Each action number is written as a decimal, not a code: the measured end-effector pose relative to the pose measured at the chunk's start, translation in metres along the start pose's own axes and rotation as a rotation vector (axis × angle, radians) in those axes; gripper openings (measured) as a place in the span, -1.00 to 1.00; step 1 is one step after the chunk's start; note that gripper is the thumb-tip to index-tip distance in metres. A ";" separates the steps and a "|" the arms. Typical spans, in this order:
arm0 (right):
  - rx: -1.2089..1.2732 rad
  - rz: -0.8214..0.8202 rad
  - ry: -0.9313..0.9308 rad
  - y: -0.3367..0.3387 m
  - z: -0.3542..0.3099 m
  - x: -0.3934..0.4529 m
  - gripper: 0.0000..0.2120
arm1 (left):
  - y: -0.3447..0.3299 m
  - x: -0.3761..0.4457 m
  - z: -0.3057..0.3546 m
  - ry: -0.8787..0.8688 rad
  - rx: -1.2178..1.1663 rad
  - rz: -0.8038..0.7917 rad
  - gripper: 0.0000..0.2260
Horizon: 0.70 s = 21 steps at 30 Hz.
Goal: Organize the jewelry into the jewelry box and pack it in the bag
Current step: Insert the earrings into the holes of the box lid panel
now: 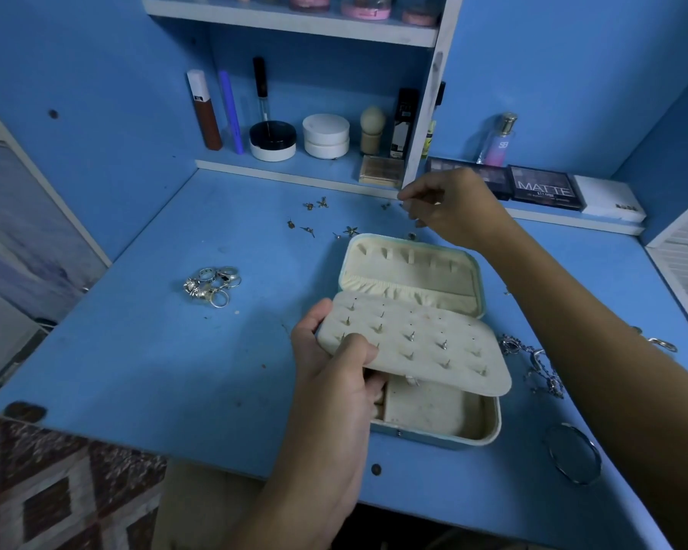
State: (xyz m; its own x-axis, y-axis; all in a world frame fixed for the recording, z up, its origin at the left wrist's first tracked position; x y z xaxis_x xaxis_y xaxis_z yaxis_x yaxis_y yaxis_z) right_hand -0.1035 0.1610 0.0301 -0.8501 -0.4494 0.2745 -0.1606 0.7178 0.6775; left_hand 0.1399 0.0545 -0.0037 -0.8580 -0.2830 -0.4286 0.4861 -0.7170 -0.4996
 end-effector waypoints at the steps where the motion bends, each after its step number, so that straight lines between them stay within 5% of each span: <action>1: 0.008 -0.003 0.000 0.001 -0.003 -0.002 -0.88 | 0.000 0.000 0.000 0.004 0.000 0.002 -0.58; 21: 0.104 -0.295 0.021 -0.003 -0.067 -0.071 -0.88 | 0.000 0.000 0.000 -0.005 -0.019 0.012 -0.58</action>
State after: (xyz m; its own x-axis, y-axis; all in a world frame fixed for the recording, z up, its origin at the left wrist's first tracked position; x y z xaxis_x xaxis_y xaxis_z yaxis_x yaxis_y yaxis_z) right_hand -0.0088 0.1548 0.0544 -0.7492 -0.6561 0.0913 -0.4500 0.6053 0.6566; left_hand 0.1400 0.0544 -0.0037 -0.8529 -0.2949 -0.4307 0.4994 -0.7014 -0.5087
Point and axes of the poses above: each hand's wrist, its own x-axis towards the middle knuckle, its own y-axis out of the back of the hand, z = x × y, the point moved 6 cm from there along x, towards the middle knuckle, and after that the axes turned 6 degrees about y, right-handed, at the moved point
